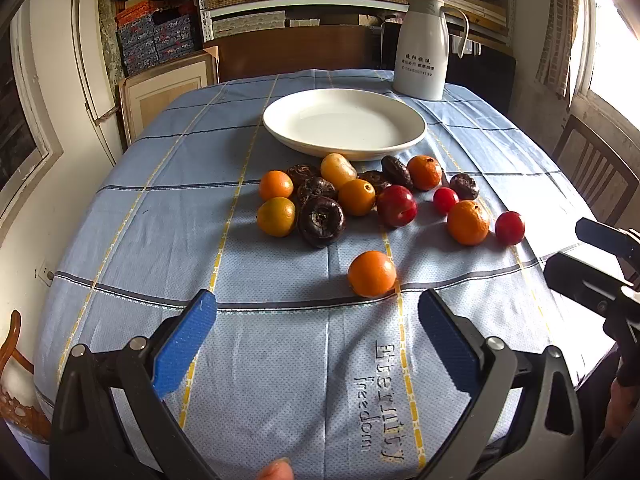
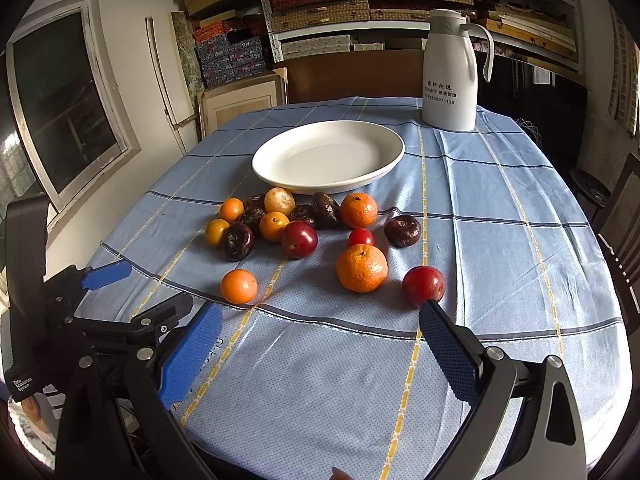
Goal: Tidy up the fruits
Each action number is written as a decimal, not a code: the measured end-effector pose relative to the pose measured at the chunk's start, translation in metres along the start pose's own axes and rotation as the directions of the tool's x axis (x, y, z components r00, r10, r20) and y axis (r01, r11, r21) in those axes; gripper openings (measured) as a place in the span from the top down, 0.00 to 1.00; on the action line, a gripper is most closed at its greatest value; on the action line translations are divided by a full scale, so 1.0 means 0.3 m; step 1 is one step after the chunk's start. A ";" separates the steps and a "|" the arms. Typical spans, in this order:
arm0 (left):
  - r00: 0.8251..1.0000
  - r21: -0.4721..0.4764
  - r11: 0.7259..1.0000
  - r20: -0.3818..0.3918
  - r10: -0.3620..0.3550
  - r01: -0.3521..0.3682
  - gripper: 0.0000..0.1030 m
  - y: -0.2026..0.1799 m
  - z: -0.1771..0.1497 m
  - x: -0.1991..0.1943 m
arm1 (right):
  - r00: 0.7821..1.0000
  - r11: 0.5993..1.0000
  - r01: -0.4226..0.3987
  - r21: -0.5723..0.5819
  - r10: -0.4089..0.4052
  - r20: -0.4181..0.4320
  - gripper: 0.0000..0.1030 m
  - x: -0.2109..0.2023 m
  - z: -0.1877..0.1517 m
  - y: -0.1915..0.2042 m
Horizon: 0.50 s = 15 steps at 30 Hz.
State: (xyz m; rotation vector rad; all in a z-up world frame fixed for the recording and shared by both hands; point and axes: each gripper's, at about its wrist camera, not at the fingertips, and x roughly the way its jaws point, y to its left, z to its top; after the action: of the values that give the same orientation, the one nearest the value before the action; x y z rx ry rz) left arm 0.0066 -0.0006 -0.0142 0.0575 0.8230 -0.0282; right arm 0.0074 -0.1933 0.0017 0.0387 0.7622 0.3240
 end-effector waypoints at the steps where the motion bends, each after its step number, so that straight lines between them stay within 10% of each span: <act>1: 1.000 0.000 1.000 0.000 -0.001 0.001 0.04 0.000 0.000 0.000 | 1.000 1.000 -0.001 0.001 0.001 0.000 0.04 0.000 0.000 -0.001; 15: 1.000 0.001 1.000 -0.006 -0.003 0.003 0.04 0.002 -0.006 0.008 | 1.000 1.000 -0.001 -0.004 0.001 0.000 0.04 -0.001 0.001 0.005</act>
State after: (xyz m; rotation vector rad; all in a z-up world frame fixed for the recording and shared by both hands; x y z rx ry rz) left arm 0.0069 -0.0001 -0.0171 0.0570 0.8292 -0.0314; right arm 0.0069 -0.1921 0.0023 0.0357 0.7614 0.3261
